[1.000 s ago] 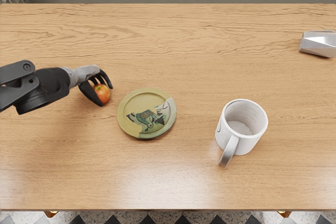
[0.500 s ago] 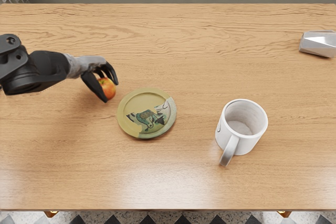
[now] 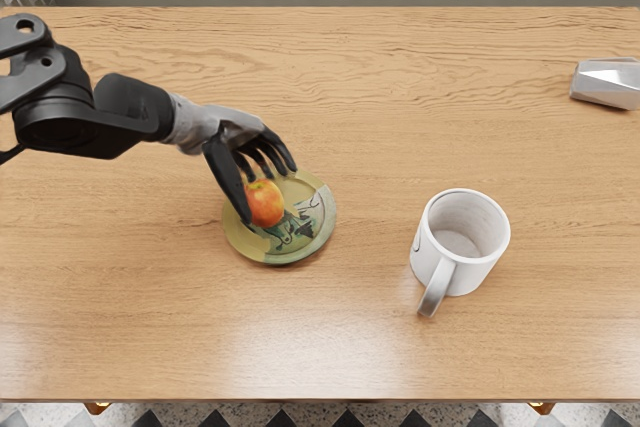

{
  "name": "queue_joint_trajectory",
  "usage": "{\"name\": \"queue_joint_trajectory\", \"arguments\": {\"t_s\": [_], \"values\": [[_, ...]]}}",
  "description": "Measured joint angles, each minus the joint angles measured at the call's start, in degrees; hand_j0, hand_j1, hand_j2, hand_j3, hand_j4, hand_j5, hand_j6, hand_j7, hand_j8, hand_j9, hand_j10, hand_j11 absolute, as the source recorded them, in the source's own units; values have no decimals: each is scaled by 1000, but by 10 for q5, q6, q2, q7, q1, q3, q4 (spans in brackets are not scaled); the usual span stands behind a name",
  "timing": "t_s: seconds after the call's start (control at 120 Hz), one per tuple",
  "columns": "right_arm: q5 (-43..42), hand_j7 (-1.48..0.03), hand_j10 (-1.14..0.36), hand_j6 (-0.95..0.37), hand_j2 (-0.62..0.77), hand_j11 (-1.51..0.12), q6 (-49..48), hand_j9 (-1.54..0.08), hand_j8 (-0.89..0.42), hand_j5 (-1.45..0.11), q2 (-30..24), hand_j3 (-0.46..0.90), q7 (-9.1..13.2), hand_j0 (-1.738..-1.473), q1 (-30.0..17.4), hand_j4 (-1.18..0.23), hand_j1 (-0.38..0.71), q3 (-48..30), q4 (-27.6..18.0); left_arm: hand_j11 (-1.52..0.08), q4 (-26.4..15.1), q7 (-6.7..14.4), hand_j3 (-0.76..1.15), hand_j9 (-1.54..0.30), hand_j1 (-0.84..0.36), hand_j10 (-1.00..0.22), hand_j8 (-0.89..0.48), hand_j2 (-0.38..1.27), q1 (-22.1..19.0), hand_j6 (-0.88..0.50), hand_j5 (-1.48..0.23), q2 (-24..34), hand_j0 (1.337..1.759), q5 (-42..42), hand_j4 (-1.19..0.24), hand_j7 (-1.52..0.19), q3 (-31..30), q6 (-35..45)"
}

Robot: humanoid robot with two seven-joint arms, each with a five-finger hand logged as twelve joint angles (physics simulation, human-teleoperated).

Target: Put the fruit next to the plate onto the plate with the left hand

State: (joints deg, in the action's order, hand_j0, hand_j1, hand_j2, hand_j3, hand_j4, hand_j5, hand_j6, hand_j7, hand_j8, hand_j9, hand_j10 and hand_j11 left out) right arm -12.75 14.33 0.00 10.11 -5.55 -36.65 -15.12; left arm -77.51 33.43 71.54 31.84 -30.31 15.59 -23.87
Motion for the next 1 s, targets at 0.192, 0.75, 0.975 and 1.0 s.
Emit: {"name": "queue_joint_trajectory", "arguments": {"t_s": [0.192, 0.75, 0.975, 1.0], "values": [[0, 0, 0, 0, 0, 0, 0, 0, 0, 0, 0, 0, 0, -1658, 0, 0, -349, 0, 0, -233, -1, -8, 0, -233, 184, -166, -117, 54, -76, -131, -241, 115, 1657, 68, -170, -232, 51, -61], [-1, 0, 0, 0, 0, 0, 0, 0, 0, 0, 0, 0, 0, -1658, 1, 0, -349, 0, 0, -40, 133, -70, 0, -40, 316, -32, -29, 8, -194, -30, -41, 294, 1658, 188, -33, -40, 153, -112], [0, 0, 0, 0, 0, 0, 0, 0, 0, 0, 0, 0, 0, -1658, 1, 0, -349, 0, 0, -28, 145, -68, 0, -29, 324, -23, -23, 5, -189, -23, -29, 270, 1658, 228, -24, -29, 152, -112], [0, 0, 0, 0, 0, 0, 0, 0, 0, 0, 0, 0, 0, -1658, 1, 0, -349, 0, 0, -28, 145, -68, 0, -28, 325, -23, -22, 4, -190, -23, -28, 269, 1658, 230, -23, -28, 152, -112]]}}
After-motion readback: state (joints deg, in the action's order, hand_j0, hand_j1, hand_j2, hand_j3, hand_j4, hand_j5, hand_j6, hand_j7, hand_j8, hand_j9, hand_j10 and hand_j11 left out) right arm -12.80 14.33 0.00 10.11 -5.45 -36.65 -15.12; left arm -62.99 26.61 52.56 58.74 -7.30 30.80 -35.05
